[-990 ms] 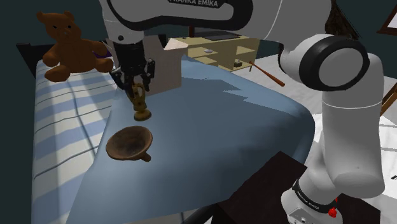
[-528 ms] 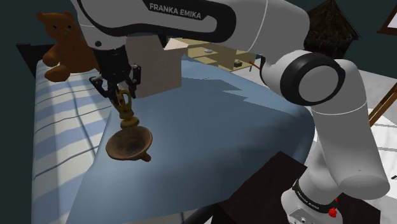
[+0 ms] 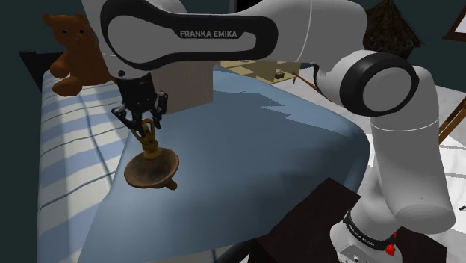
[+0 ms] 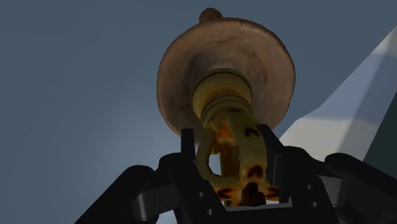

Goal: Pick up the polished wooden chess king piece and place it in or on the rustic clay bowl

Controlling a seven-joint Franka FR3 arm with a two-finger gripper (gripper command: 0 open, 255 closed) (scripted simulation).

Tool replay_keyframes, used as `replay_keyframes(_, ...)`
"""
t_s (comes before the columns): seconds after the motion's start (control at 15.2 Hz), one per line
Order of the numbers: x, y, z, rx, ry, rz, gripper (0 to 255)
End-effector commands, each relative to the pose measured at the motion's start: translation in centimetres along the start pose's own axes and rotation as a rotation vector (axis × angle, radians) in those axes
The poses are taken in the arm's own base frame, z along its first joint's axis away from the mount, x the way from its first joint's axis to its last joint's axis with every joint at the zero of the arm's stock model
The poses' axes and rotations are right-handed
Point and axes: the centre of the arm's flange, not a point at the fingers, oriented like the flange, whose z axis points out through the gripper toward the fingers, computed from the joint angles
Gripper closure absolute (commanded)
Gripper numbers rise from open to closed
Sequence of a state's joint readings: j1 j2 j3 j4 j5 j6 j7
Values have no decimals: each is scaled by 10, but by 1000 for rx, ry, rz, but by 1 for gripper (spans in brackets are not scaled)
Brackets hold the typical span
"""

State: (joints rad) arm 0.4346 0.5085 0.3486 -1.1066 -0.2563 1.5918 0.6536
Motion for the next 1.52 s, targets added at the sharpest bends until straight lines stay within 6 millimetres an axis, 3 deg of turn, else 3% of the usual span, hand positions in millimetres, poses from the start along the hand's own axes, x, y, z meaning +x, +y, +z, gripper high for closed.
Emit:
replay_keyframes(0.0,0,-1,10,0,0,0,255)
replay_keyframes(0.4,-2,-3,43,0,0,0,255)
replay_keyframes(0.92,-2,-3,43,0,0,0,255)
replay_keyframes(0.99,-2,-3,43,0,0,0,0)
replay_keyframes(1.32,-2,-3,43,0,0,0,0)
replay_keyframes(1.45,-2,-3,17,0,0,0,0)
